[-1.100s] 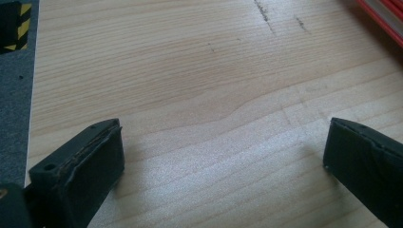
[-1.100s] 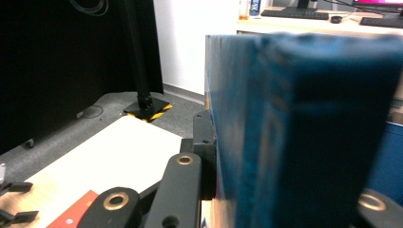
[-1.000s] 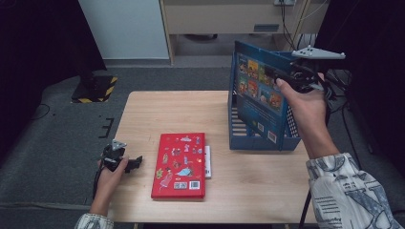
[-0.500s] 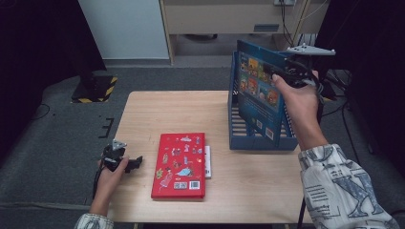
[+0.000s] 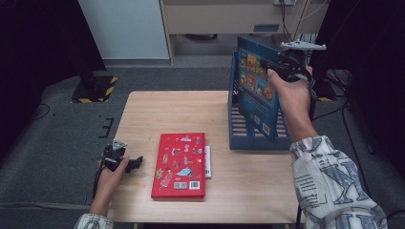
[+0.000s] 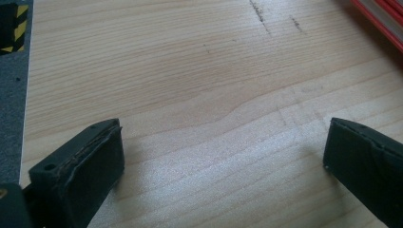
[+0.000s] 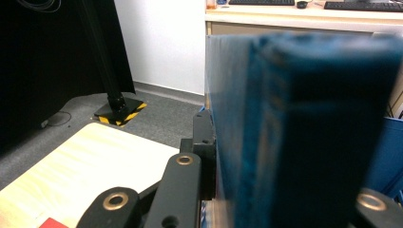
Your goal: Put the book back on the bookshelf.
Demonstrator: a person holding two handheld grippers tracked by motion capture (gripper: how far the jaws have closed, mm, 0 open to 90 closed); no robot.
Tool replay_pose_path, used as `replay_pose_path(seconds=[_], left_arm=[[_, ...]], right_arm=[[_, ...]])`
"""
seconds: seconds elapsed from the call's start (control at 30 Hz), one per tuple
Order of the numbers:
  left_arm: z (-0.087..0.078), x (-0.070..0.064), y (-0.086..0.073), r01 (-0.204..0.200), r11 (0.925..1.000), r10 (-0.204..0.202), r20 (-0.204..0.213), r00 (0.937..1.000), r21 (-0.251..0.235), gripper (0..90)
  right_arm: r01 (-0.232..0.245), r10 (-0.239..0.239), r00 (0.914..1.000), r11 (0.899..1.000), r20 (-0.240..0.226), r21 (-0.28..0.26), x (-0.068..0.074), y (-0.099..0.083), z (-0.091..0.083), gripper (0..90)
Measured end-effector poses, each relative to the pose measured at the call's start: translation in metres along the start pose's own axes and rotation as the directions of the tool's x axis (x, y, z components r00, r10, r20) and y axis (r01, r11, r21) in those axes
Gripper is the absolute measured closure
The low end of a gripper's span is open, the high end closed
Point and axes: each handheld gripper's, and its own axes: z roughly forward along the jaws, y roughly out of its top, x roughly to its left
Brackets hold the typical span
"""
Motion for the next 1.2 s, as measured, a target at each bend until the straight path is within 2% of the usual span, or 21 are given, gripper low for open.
replay_pose_path(seconds=[0.23,0.77,0.93,1.2], left_arm=[[0.0,0.0,0.0,0.0,1.0,0.0,0.001,1.0,-0.001,0.0],[0.0,0.0,0.0,-0.001,1.0,0.001,0.003,1.0,0.001,0.0],[0.0,0.0,0.0,-0.001,1.0,0.001,0.003,1.0,0.001,0.0],[0.0,0.0,0.0,-0.001,1.0,0.001,0.003,1.0,0.002,0.0]], right_arm=[[-0.029,0.029,0.9995,1.0,0.01,-0.013,-0.002,0.0,0.009,82.4],[-0.026,0.027,0.9991,0.999,0.034,-0.023,0.006,0.002,0.021,82.4],[-0.009,0.01,0.9991,1.0,0.041,-0.021,0.008,0.003,0.023,82.4],[-0.034,0.036,0.9978,0.999,0.056,-0.038,0.01,0.004,0.026,82.4]])
